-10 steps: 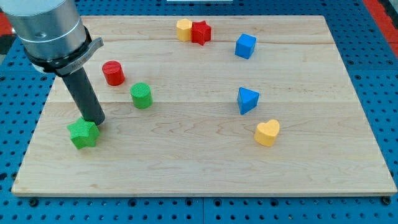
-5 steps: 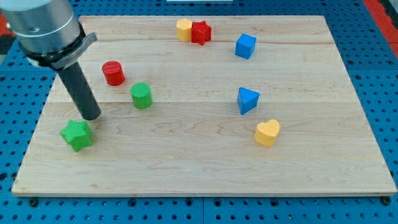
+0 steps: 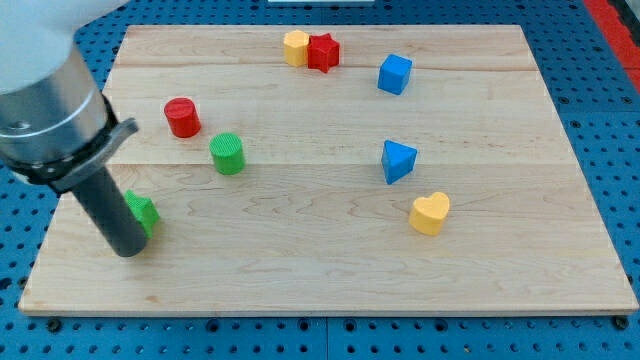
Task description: Place the green star to the bottom side of the green circle vertcially
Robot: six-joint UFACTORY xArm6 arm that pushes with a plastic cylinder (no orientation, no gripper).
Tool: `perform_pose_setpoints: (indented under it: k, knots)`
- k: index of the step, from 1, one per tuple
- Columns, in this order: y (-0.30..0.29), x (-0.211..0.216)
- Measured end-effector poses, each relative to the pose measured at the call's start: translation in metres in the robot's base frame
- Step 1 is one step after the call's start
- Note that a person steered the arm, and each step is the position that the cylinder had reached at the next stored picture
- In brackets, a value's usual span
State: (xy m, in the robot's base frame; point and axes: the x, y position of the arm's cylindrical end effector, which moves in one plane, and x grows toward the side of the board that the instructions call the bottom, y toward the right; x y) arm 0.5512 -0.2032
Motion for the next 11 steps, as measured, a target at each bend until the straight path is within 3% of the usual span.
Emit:
perform_pose_setpoints:
  k: [1, 2, 4, 5, 6, 8, 9, 11]
  knots:
    - [-0.026, -0.003]
    - [-0.021, -0.043]
    - [-0.004, -0.073]
    - [-0.037, -0.104]
    - [-0.007, -0.105]
    - [0.081, -0.054]
    - [0.08, -0.057]
    - [0.083, -0.118]
